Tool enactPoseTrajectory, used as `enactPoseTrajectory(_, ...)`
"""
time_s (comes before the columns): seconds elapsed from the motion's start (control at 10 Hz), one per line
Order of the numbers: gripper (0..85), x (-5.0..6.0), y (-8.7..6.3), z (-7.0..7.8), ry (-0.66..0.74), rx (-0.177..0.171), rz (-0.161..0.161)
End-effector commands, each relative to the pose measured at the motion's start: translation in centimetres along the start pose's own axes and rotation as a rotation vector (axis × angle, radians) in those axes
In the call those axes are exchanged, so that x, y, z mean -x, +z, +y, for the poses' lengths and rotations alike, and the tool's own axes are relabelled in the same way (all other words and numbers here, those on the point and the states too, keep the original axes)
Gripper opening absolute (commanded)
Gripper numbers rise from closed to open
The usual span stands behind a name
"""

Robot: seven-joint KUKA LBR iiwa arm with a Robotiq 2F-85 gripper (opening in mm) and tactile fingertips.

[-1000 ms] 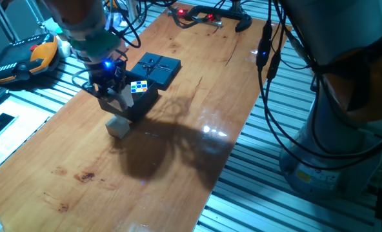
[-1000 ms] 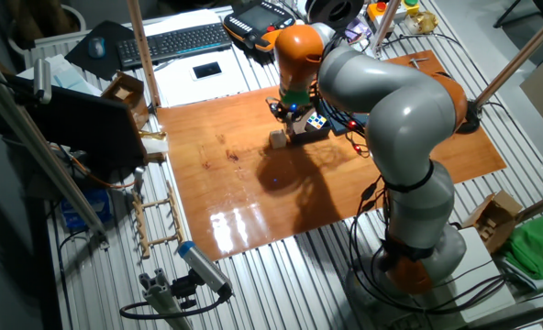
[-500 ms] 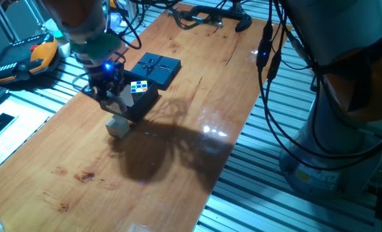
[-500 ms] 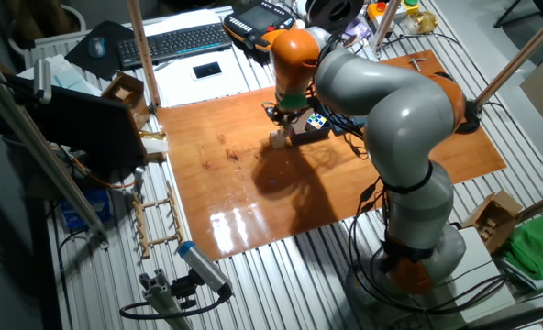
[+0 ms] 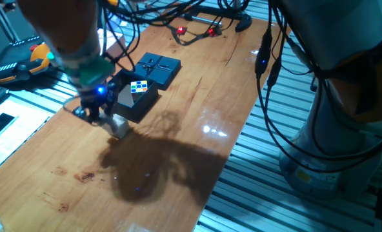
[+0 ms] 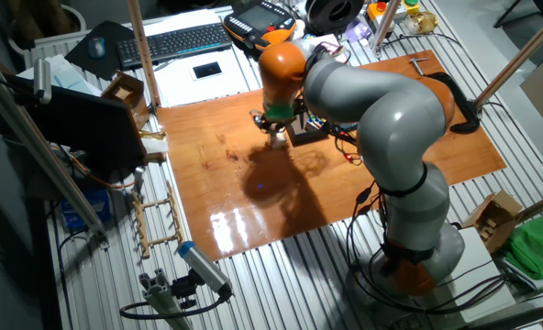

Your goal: Take everything out of the gift box

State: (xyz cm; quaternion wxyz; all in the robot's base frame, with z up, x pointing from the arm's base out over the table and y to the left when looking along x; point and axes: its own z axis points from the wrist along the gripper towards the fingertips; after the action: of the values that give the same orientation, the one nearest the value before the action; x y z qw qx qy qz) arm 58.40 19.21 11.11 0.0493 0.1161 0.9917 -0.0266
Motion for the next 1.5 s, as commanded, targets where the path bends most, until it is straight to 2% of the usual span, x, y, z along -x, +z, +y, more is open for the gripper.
enactPoseTrajectory(0.0, 0.7, -0.2, 0.5, 0.5, 0.001, -0.005, -0.010)
enactPoseTrajectory(0.4, 0.7, -0.4, 2.9, 1.6, -0.033, -0.040, -0.030)
enactPoseTrajectory(0.7, 2.0, -0.3, 4.1, 2.0, -0.032, -0.033, -0.037)
enactPoseTrajectory(1.0, 42.3, -0.3, 4.6, 2.0, -0.015, -0.041, -0.055)
enactPoseTrajectory(1.1, 45.7, -0.3, 4.8, 2.0, -0.015, -0.035, -0.055)
enactPoseTrajectory(1.4, 47.3, -0.3, 4.6, 1.9, -0.031, -0.033, -0.045)
